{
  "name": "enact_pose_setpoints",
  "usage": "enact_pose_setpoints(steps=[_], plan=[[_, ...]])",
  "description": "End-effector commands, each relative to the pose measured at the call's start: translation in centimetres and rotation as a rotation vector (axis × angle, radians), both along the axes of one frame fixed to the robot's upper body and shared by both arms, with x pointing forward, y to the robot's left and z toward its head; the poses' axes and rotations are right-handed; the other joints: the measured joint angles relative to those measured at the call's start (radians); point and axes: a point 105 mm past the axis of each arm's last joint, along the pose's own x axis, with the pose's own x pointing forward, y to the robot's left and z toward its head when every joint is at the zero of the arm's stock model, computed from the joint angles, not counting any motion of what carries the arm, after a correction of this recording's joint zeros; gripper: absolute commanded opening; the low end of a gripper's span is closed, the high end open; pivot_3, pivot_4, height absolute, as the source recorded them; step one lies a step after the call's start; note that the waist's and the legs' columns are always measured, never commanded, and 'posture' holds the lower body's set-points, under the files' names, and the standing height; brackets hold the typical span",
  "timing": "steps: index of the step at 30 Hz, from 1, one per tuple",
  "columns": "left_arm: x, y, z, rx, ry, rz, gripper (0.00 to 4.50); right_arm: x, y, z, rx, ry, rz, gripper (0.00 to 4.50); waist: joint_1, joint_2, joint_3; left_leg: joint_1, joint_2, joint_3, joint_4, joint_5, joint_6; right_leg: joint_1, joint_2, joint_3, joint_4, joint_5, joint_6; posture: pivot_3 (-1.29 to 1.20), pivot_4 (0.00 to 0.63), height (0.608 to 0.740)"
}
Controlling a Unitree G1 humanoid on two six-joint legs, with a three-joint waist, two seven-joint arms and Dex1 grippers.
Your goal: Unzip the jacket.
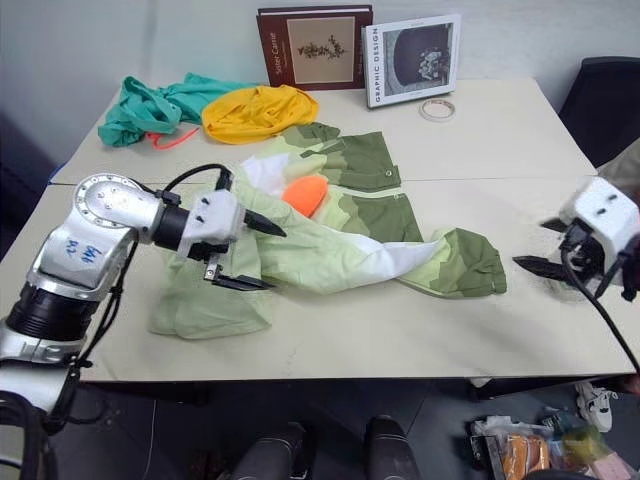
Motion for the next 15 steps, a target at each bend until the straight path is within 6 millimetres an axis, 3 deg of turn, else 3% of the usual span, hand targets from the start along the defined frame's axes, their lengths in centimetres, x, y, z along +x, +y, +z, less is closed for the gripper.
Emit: enact_pose_setpoints(steps=[1, 7, 12, 15], plan=[[0.0, 0.0, -0.6, 0.058, -0.071, 0.003, 4.5, -0.2, 3.0, -0.9, -0.116, 0.008, 0.182, 3.77, 0.001, -0.002, 0.0, 0.0, 0.0, 0.0, 0.0, 0.0, 0.001, 0.0, 0.0, 0.0, 0.0, 0.0, 0.0, 0.0, 0.15, 0.74], [-0.1, -0.1, -2.2, 0.092, -0.095, 0.043, 4.5, 3.5, 5.6, -4.0, -0.286, -0.054, 0.339, 3.77, 0.004, -0.003, 0.0, -0.001, -0.001, 0.0, 0.002, -0.001, 0.002, -0.001, -0.002, 0.001, 0.0, 0.0, 0.001, 0.0, 0.15, 0.74], [0.5, 0.6, -3.3, 0.137, -0.138, 0.084, 4.5, 6.6, 7.5, -5.7, -0.275, -0.087, 0.367, 3.77, -0.003, -0.003, 0.0, -0.001, -0.001, 0.0, 0.002, -0.001, 0.001, -0.002, -0.001, 0.001, 0.0, 0.0, 0.001, 0.0, 0.15, 0.74], [0.8, 0.7, -3.3, 0.122, -0.152, 0.108, 3.88, 7.2, 7.7, -6.5, -0.28, -0.068, 0.384, 3.14, -0.001, -0.003, 0.0, -0.002, 0.0, 0.0, 0.001, -0.001, 0.001, -0.002, -0.001, 0.001, 0.0, 0.0, 0.001, 0.0, 0.15, 0.74]])
